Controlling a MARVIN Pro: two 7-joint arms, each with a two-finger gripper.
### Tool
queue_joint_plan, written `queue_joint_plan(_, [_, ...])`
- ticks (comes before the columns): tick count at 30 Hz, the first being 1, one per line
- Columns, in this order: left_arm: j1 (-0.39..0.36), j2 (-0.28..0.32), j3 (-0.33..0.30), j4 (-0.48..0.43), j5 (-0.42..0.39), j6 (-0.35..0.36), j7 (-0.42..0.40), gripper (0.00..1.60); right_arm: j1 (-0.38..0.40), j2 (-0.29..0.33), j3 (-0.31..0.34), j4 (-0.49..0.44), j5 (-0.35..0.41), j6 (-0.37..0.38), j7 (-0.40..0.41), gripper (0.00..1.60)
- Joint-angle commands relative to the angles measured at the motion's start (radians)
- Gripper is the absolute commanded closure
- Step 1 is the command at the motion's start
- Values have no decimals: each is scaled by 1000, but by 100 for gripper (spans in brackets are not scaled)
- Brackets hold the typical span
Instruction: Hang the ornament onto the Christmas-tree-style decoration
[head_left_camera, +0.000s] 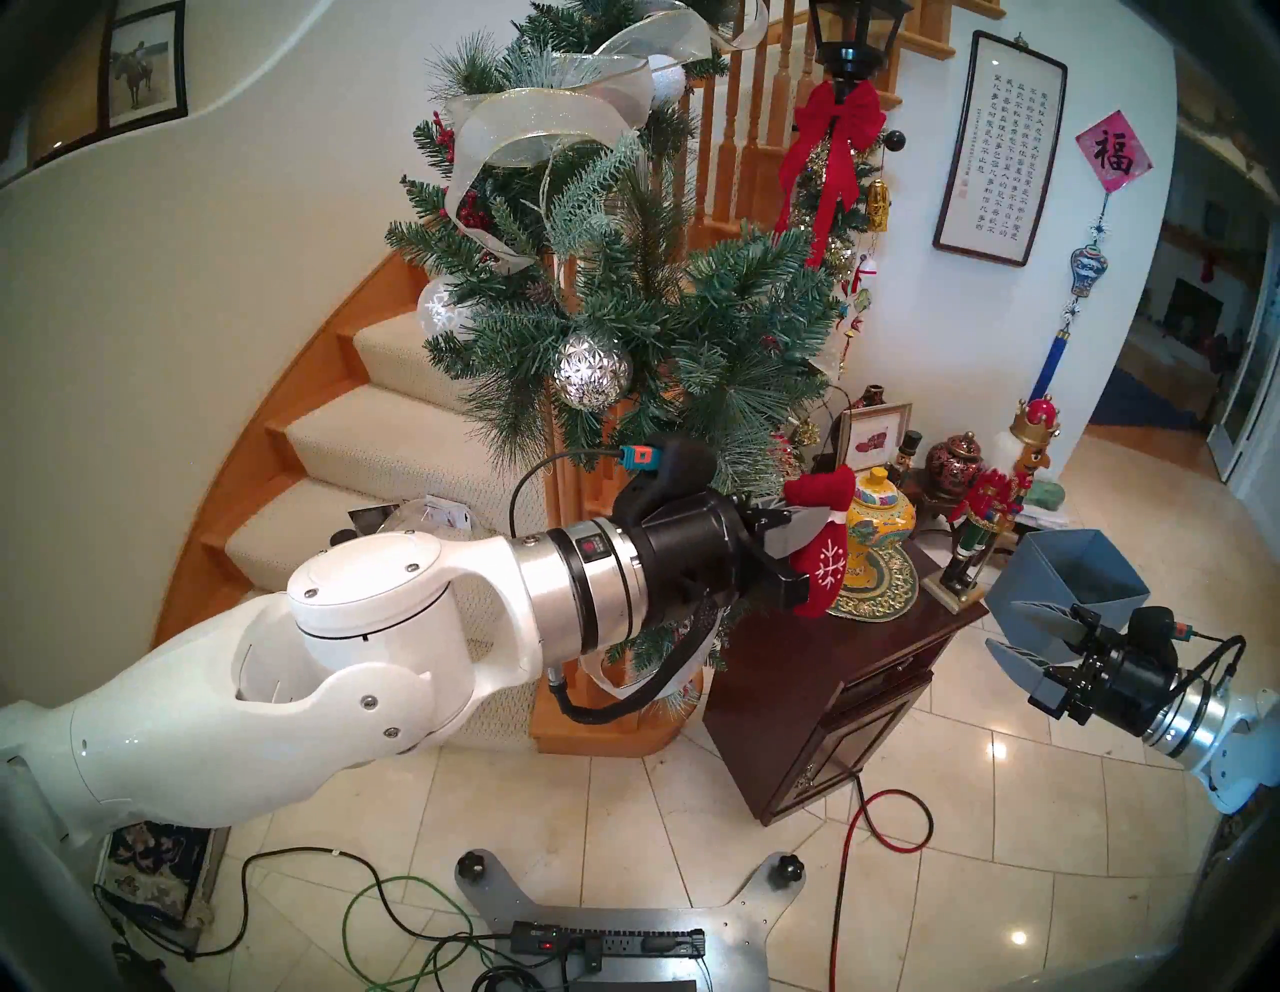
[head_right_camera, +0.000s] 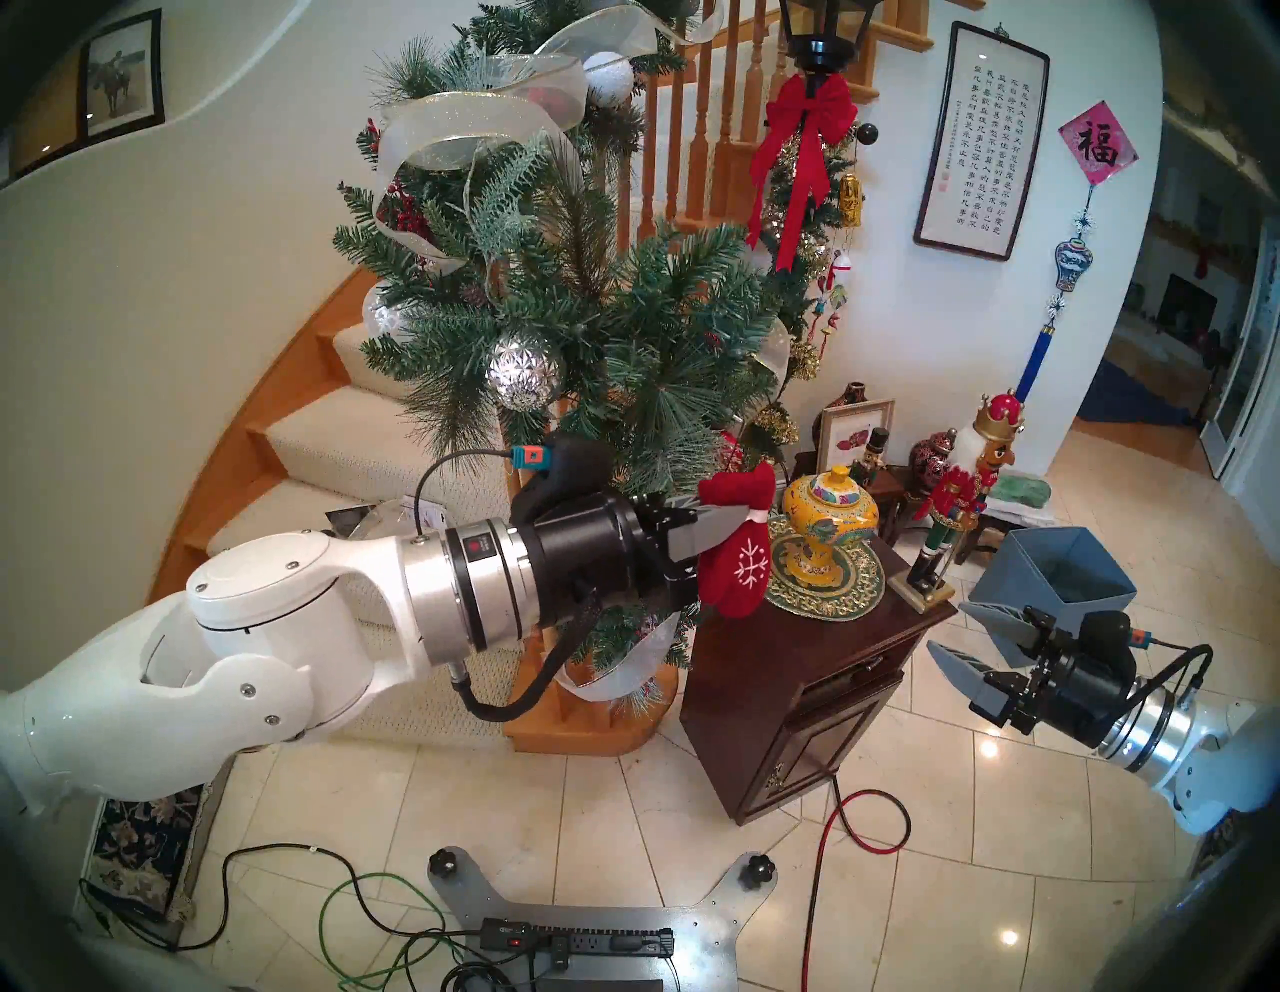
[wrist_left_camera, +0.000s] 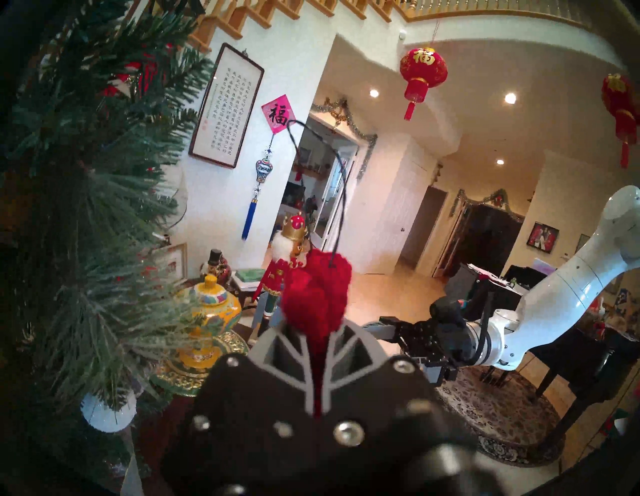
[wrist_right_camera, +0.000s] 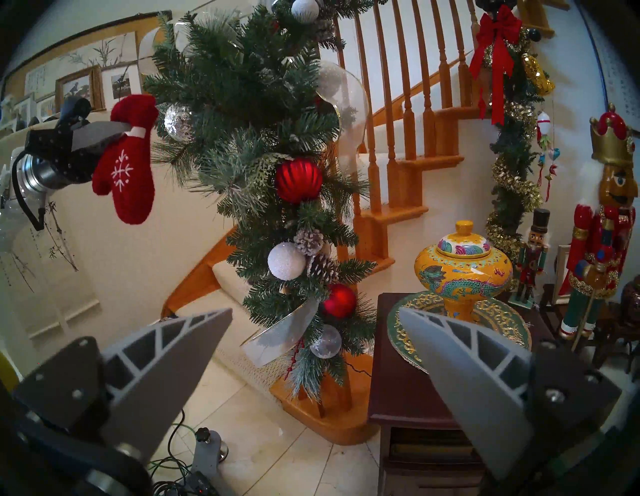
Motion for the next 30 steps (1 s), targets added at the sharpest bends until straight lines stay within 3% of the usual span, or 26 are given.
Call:
queue_joint_plan(1, [-47, -40, -25, -1, -5, 9, 16, 160, 4, -1, 3, 2, -1, -1, 117, 0])
queue_joint_plan(3, [-54, -46, -28, -1, -5, 16, 23, 160, 3, -1, 3, -3, -12, -1, 81, 0])
queue_joint_plan(11, [-62, -59, -41, -3, -19, 34, 46, 160, 5, 0, 3, 4, -2, -1, 124, 0])
queue_joint_plan(18, [-50, -48, -39, -5, -33, 50, 57, 160, 4, -1, 3, -1, -15, -1, 90, 0])
queue_joint_plan(30, [-62, -21, -87, -11, -64, 51, 62, 160, 5, -1, 3, 3, -12, -1, 115, 0])
